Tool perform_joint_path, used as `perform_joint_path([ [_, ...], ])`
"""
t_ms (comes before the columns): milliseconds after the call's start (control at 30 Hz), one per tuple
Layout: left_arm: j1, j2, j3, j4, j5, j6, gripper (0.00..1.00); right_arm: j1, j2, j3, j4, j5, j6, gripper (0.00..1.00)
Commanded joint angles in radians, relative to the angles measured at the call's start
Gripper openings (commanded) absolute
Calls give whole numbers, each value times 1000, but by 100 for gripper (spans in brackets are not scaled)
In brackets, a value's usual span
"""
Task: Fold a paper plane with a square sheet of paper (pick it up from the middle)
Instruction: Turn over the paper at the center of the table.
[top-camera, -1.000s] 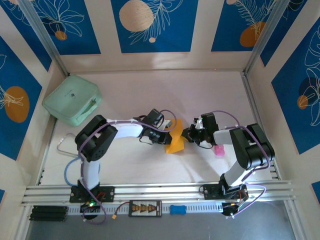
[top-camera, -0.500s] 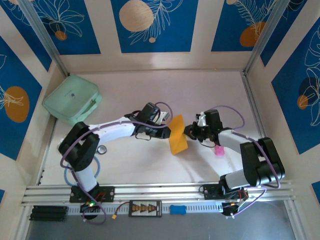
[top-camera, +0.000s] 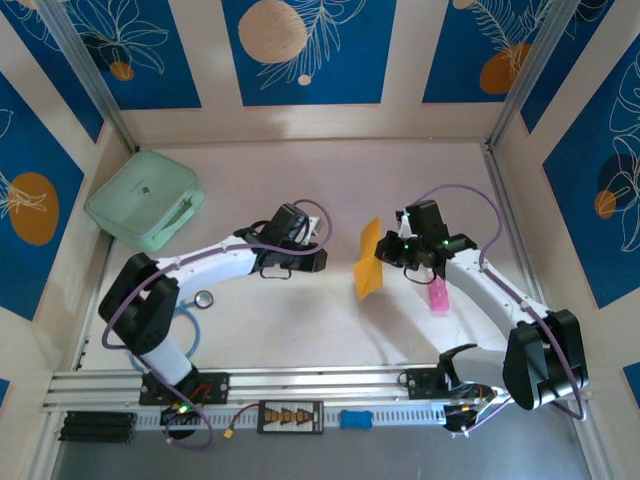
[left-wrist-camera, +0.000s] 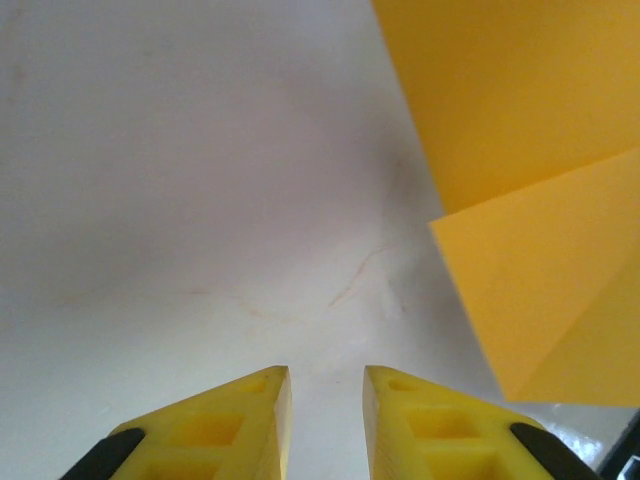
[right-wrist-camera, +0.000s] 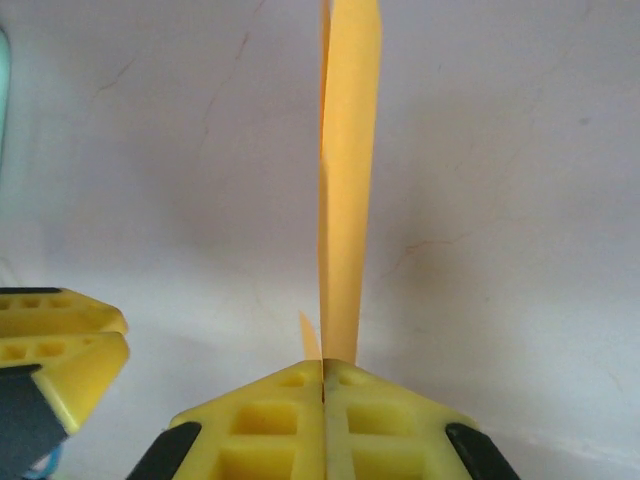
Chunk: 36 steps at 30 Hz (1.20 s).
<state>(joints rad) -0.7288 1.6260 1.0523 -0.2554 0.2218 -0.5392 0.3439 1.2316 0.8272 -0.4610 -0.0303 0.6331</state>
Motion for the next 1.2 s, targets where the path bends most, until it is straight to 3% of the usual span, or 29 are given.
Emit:
perform_joint_path([
  [0, 23, -66, -30, -24, -80, -15, 26, 64, 26, 87, -189, 187, -75, 7],
  [200, 67, -125, -77, -30, -125, -36, 27, 184, 140, 225, -347, 491, -93, 0],
  [567, 165, -223, -147, -80, -225, -111, 27, 377, 365, 428, -526, 876, -71, 0],
  [733, 236, -255, -165, -141, -261, -158, 27, 450, 502, 487, -539, 877, -31, 0],
  [967, 313, -290, -193, -166, -233, -165, 28, 547, 668, 616, -503, 746, -30, 3],
  [1167, 324, -291, -194, -166, -212, -159, 29, 554, 716, 668, -418, 563, -24, 9],
])
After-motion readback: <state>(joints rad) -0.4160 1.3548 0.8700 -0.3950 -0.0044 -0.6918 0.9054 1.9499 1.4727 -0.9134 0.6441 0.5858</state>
